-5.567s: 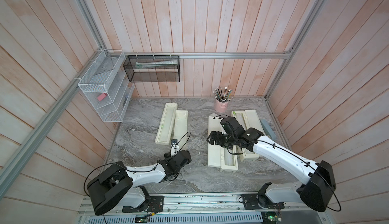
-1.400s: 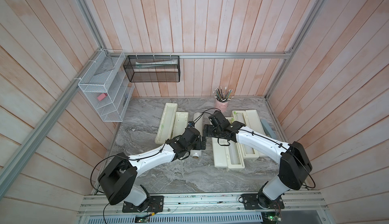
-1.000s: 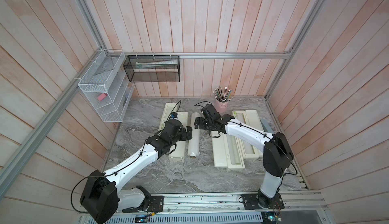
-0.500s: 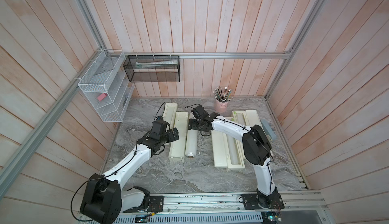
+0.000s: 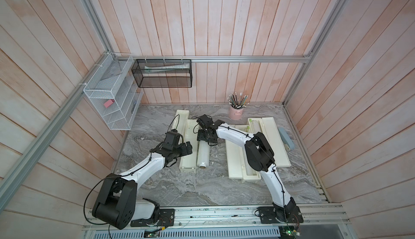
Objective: Put plastic wrap rolls into dispensers
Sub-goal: Pick up the plastic wrap from the center of the board.
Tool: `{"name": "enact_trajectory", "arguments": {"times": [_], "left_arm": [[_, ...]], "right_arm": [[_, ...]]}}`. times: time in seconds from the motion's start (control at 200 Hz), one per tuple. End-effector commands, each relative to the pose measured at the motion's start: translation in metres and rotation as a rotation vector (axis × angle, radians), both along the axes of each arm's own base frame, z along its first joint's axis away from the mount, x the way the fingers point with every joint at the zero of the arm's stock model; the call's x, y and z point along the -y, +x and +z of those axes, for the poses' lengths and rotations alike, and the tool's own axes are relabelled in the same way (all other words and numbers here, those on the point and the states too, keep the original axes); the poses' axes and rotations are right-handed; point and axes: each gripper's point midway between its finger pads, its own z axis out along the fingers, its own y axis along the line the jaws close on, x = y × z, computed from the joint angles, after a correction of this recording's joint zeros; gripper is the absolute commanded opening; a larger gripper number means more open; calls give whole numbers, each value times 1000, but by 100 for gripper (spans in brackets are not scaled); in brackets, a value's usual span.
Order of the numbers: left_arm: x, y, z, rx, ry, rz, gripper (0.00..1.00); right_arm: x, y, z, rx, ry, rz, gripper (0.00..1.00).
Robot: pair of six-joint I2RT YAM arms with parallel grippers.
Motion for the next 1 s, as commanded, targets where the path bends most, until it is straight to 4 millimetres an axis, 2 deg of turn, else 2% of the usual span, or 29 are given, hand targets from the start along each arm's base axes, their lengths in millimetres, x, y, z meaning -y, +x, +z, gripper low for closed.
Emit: {"name": "enact_trajectory", "arguments": {"times": [0.0, 0.215, 0.275, 0.375, 0.465, 0.595, 0.76, 0.995], "left_arm": [[7, 1, -2, 15, -32, -28, 95], [25, 1, -6, 6, -43, -65, 94], [30, -1, -9, 1, -41, -74, 94], [38, -2, -11, -2, -48, -87, 94], [45, -3, -11, 1, -47, -99, 94], [52, -6, -10, -14, -66, -98, 94], [63, -10, -4, -11, -78, -101, 94], [96, -17, 4, 2, -100, -147, 94]], "right_arm": [[31, -18, -25, -82, -144, -26, 75], [38, -20, -17, -70, -152, -14, 51], [40, -20, -14, -68, -155, -8, 41], [45, -18, -3, -53, -134, 0, 23], [51, -14, 18, -10, -126, -3, 11], [55, -12, 51, 43, -100, -6, 2], [56, -16, 90, 77, -55, 3, 0], [61, -29, 141, 120, 13, 10, 0]]}}
